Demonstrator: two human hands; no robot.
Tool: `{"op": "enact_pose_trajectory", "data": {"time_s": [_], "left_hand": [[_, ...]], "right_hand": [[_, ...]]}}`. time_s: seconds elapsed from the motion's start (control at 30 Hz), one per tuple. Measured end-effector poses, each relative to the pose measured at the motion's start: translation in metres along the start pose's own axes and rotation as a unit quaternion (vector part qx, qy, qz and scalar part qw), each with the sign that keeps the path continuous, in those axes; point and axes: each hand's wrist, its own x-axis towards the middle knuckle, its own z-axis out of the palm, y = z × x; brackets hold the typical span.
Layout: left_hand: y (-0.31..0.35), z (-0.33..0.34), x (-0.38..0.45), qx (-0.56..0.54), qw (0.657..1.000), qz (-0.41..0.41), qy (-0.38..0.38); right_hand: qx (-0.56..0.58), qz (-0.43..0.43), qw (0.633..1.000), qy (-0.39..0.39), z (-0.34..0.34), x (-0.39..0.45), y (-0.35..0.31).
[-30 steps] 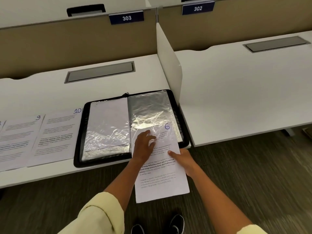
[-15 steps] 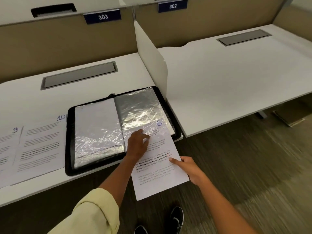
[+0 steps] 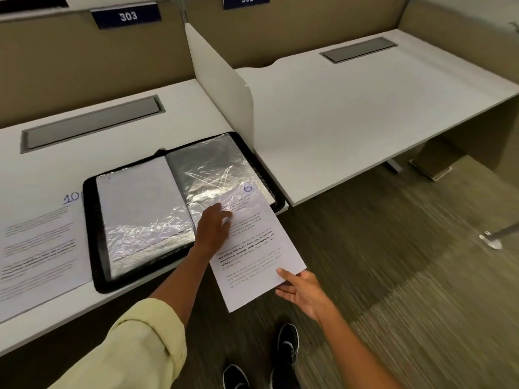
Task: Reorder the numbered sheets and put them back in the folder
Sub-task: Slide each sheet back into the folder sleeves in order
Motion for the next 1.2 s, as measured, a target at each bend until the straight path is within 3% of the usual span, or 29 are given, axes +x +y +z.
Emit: {"op": "enact_pose_trajectory", "data": {"time_s": [0.5,1.2], "left_hand": [[0.001,-0.004,-0.005,-0.012,0.998,0.007,0.059],[0.011,-0.004,0.001,-0.05,0.995,-0.053,0.07]], "right_hand": [[0.046,-0.051,0.997,0.03,0.052,-0.009,0.032],[-0.038,-0.077,0.996,0.008,0.117,0.047,-0.043]]}}
